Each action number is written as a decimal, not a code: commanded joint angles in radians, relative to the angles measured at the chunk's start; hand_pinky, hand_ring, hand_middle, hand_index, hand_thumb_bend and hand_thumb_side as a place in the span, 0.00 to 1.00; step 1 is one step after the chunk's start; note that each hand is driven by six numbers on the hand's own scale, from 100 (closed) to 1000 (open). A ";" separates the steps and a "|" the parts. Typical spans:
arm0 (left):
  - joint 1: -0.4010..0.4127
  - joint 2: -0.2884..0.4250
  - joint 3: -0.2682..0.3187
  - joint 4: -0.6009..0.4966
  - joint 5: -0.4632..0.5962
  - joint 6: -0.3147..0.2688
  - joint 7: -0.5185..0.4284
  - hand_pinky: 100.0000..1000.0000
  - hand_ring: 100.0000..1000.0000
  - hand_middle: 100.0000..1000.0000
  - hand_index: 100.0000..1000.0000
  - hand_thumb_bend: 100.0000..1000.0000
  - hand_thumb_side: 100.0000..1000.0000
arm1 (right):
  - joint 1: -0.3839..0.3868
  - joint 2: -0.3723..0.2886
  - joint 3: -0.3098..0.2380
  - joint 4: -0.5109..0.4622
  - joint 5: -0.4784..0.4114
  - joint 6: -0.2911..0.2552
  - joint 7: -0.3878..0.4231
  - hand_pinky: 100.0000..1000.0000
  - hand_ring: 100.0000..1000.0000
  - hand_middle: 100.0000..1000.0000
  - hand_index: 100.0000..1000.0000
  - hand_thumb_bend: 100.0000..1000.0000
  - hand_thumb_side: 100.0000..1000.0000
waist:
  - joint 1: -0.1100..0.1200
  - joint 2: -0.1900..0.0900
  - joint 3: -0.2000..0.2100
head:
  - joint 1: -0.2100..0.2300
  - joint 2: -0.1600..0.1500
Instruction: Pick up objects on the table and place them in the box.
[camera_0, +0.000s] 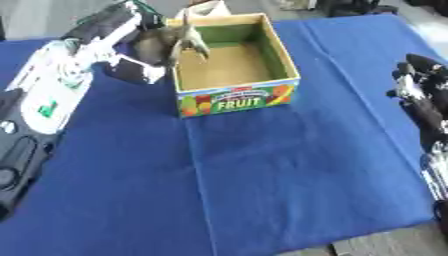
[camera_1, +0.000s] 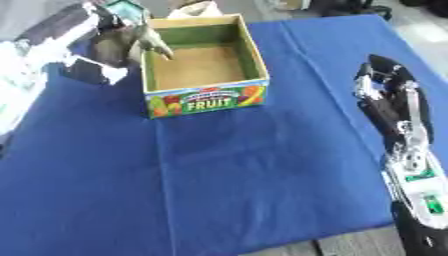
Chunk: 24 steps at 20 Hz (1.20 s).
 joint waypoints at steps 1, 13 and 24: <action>-0.043 -0.037 0.052 0.066 -0.089 0.001 0.067 0.35 0.40 0.32 0.43 0.03 0.02 | -0.028 -0.006 0.016 -0.026 -0.012 -0.001 0.023 0.51 0.72 0.66 0.78 0.00 0.26 | 0.000 -0.012 -0.034 | 0.033 -0.018; -0.076 -0.085 0.168 0.227 -0.374 0.110 0.232 0.50 0.53 0.49 0.64 0.29 0.00 | -0.043 0.006 0.038 -0.022 -0.017 0.003 0.053 0.51 0.72 0.66 0.78 0.00 0.27 | 0.022 -0.001 -0.148 | 0.064 -0.030; -0.076 -0.077 0.181 0.226 -0.543 0.076 0.029 0.69 0.73 0.73 0.77 0.84 0.40 | -0.043 0.005 0.039 -0.021 -0.015 0.003 0.056 0.51 0.72 0.66 0.78 0.00 0.27 | 0.028 -0.008 -0.145 | 0.064 -0.034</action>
